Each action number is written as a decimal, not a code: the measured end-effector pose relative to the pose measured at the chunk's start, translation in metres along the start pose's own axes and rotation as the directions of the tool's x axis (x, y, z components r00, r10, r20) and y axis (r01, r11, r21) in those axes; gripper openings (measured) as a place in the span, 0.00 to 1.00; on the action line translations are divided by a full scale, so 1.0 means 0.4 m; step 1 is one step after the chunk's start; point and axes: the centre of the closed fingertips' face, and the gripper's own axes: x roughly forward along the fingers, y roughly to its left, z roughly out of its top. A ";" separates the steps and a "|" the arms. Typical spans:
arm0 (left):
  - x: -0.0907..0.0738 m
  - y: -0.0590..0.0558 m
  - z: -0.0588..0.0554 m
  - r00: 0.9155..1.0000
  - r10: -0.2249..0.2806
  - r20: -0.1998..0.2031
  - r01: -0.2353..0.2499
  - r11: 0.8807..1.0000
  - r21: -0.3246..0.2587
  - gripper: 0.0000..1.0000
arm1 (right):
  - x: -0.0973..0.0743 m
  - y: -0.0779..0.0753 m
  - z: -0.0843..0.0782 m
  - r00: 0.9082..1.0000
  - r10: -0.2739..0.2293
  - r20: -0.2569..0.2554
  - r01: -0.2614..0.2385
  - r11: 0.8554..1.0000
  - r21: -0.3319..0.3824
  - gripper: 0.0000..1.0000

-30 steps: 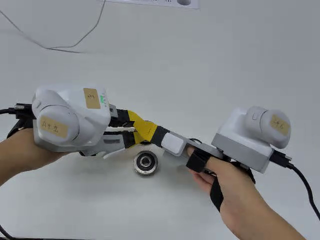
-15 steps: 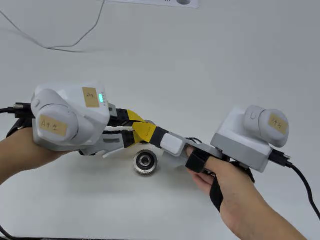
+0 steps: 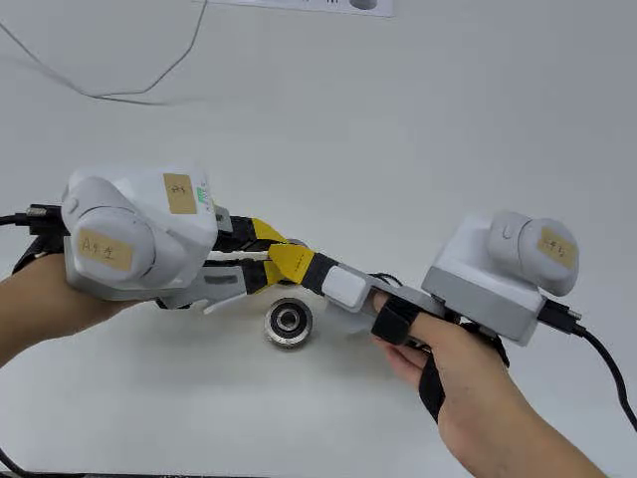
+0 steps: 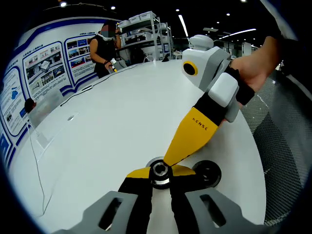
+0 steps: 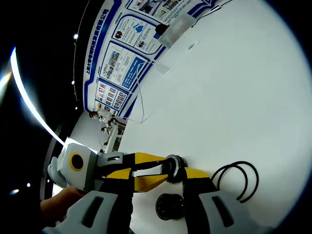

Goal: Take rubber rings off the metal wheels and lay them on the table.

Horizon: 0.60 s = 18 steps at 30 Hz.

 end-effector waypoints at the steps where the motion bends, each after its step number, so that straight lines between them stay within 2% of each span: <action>1: 0.000 0.000 0.000 1.000 0.000 0.000 0.000 1.000 0.000 0.13 | 0.000 0.000 0.001 1.000 0.001 -0.001 -0.001 1.000 0.001 0.41; 7: 0.000 0.000 0.000 1.000 0.000 -0.001 0.000 1.000 0.000 0.13 | -0.001 -0.004 0.006 1.000 -0.002 0.003 0.002 1.000 0.000 0.37; 18: 0.001 -0.001 0.001 1.000 -0.001 0.000 0.001 1.000 -0.001 0.13 | 0.001 -0.037 0.005 0.999 -0.042 -0.011 0.042 0.999 -0.022 0.21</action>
